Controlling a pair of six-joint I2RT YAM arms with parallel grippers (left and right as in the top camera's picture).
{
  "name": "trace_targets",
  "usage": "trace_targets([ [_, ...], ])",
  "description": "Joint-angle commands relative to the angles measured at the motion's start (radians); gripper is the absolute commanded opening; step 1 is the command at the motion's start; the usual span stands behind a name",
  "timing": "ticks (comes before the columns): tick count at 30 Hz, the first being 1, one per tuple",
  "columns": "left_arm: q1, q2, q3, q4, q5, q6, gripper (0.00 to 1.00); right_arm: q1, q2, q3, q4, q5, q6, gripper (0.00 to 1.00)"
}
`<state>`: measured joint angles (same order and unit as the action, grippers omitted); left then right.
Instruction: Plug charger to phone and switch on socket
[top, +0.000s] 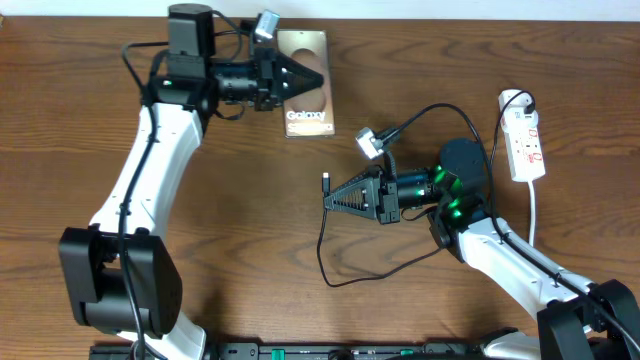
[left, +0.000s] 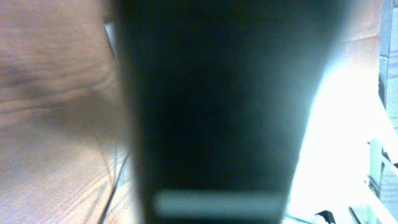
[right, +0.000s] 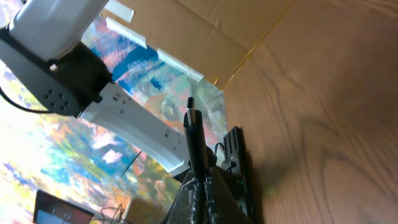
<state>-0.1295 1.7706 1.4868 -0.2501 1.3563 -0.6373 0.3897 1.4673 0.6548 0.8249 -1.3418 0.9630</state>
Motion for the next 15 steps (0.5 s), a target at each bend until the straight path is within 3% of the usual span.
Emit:
trace_targets([
  [1, -0.029, -0.034, 0.014, 0.013, 0.043, -0.038, 0.07, -0.026, -0.018, -0.004, 0.006, 0.051, 0.023, 0.01],
  [15, -0.093, -0.034, 0.014, 0.076, 0.046, -0.038, 0.07, -0.048, -0.018, -0.004, 0.013, 0.121, 0.035, 0.01],
])
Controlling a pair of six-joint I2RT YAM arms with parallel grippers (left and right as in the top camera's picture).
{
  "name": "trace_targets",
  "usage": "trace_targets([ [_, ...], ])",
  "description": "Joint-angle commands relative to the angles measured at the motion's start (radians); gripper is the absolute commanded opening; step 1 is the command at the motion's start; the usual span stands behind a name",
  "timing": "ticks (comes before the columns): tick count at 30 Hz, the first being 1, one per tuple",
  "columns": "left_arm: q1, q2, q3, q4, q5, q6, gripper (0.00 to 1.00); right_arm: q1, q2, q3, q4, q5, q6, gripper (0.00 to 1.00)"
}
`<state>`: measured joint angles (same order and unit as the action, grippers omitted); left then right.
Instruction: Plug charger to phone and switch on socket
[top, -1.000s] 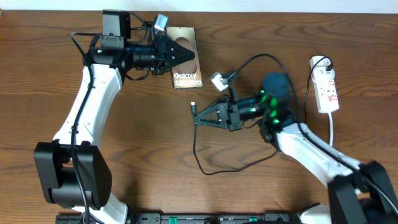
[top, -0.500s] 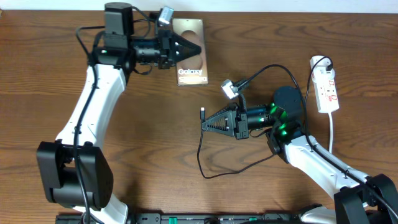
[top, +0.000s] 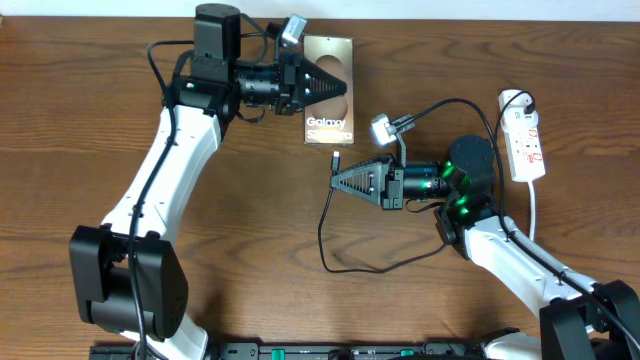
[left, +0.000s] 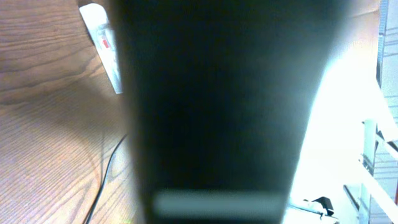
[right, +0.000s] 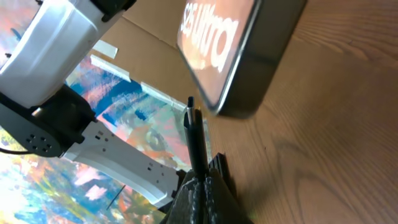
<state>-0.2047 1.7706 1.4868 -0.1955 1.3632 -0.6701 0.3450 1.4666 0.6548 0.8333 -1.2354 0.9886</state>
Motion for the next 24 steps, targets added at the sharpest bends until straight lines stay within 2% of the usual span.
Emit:
trace_targets([
  [1, -0.026, -0.034, 0.014, 0.023, 0.039, -0.005, 0.07, -0.004, -0.017, -0.004, 0.005, 0.016, 0.010, 0.01],
  [11, -0.042, -0.034, 0.014, 0.027, 0.051, 0.018, 0.08, -0.004, -0.017, -0.004, 0.050, 0.025, 0.029, 0.01],
  [18, -0.039, -0.034, 0.014, 0.160, 0.082, 0.018, 0.07, -0.004, -0.017, -0.004, 0.048, -0.015, 0.028, 0.01],
  [20, -0.031, -0.034, 0.014, 0.214, 0.081, -0.022, 0.08, -0.004, -0.017, -0.004, 0.048, -0.036, 0.028, 0.01],
  [24, -0.028, -0.034, 0.014, 0.235, 0.084, -0.028, 0.07, -0.004, -0.017, -0.004, 0.049, -0.029, 0.027, 0.01],
])
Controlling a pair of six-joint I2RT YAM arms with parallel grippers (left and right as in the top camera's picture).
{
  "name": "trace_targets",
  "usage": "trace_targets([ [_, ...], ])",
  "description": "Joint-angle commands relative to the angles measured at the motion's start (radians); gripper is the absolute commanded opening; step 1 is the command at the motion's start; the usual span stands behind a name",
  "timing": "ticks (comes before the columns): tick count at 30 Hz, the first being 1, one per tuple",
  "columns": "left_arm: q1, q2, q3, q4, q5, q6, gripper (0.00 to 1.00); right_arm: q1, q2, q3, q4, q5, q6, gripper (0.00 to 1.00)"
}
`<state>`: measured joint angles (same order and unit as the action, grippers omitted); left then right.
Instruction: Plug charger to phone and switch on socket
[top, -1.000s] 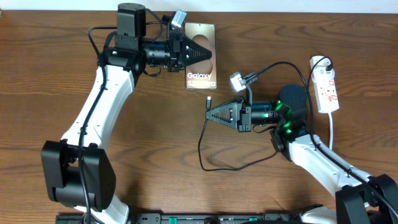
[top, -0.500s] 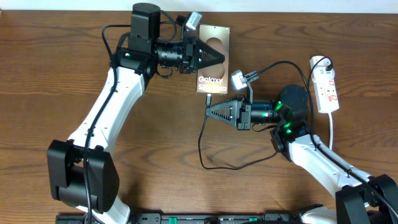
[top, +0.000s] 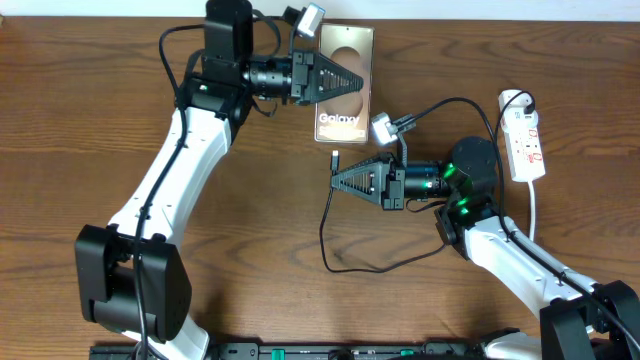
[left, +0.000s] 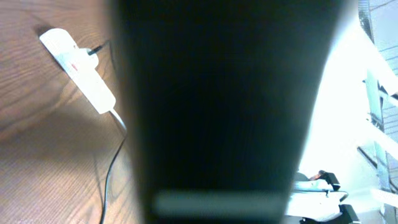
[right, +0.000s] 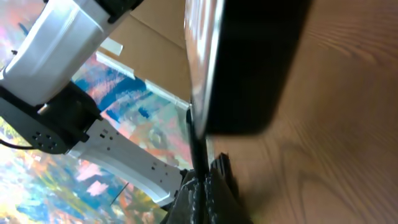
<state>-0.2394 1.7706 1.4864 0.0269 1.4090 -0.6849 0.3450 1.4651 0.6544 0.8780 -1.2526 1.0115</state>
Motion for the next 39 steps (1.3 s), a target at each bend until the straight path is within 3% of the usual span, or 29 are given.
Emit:
trace_targets([
  [1, 0.007, -0.034, 0.014, 0.013, 0.042, -0.012, 0.07, -0.004, -0.016, -0.004, 0.004, -0.005, 0.005, 0.01],
  [39, -0.002, -0.034, 0.014, 0.016, 0.128, 0.026, 0.07, -0.006, -0.016, -0.004, 0.050, 0.047, 0.013, 0.01],
])
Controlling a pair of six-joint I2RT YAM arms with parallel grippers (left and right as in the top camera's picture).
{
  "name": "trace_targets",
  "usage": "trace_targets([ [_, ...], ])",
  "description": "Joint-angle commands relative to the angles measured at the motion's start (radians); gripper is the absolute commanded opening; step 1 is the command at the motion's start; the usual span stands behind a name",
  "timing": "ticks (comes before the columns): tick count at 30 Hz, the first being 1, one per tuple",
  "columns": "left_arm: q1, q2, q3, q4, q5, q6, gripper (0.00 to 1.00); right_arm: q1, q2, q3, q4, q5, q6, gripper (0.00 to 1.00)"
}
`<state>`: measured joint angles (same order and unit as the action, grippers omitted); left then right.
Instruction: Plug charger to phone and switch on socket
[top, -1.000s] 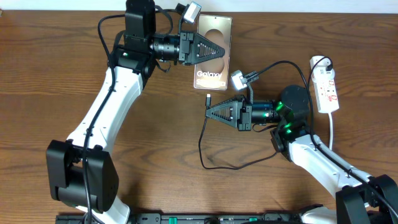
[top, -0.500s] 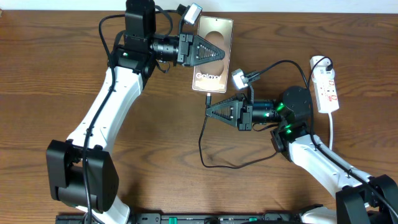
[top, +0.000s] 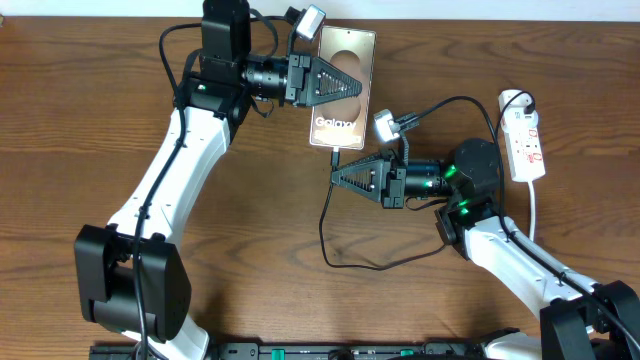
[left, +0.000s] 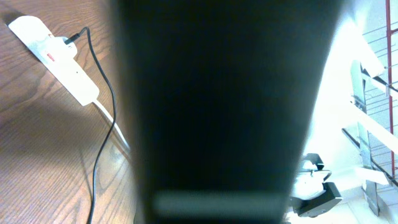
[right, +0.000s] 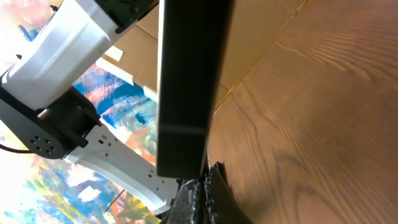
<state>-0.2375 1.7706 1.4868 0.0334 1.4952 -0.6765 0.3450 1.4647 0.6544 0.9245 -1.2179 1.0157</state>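
The phone (top: 344, 108), its gold screen reading "Galaxy", is held off the table with my left gripper (top: 358, 82) shut on it. Its black back (left: 224, 106) fills the left wrist view and hides those fingers. Just below the phone's bottom edge, my right gripper (top: 334, 179) is shut on the charger plug (top: 336, 156). In the right wrist view the phone's dark edge (right: 186, 81) stands right over the shut fingers (right: 214, 190) and hides the plug tip. The white power strip (top: 525, 135) lies at the far right and also shows as the strip (left: 53, 53).
The black charger cable (top: 335, 262) loops over the wood table (top: 250, 250) below the right gripper and runs back to the strip; the cable (left: 99, 93) also shows in the left wrist view. A thin white lead (top: 533, 215) runs from the strip toward the table's front.
The phone's bottom edge has come down closer to the plug. In the right wrist view the phone is now edge-on right above the fingers, and the plug tip is hidden behind it.
My left gripper held the phone at the back centre-left while my right gripper held the plug mid-table. The phone then stood further right at each moment, and the right gripper closer beneath it. Now the plug sits at the phone's bottom edge.
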Motion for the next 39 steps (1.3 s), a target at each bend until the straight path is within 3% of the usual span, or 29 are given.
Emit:
trace_targets([
  [1, -0.004, -0.034, 0.014, 0.010, 0.042, 0.018, 0.08, -0.006, -0.015, -0.004, 0.004, 0.012, 0.009, 0.01],
  [15, -0.004, -0.033, 0.014, 0.010, 0.042, 0.044, 0.08, -0.005, -0.015, -0.004, 0.068, -0.008, 0.036, 0.01],
  [32, -0.004, -0.033, 0.014, 0.010, 0.031, -0.009, 0.07, -0.005, -0.014, -0.004, 0.003, 0.006, 0.023, 0.01],
  [39, -0.004, -0.033, 0.014, 0.010, 0.031, 0.040, 0.07, -0.004, -0.014, -0.004, 0.013, 0.000, 0.024, 0.01],
])
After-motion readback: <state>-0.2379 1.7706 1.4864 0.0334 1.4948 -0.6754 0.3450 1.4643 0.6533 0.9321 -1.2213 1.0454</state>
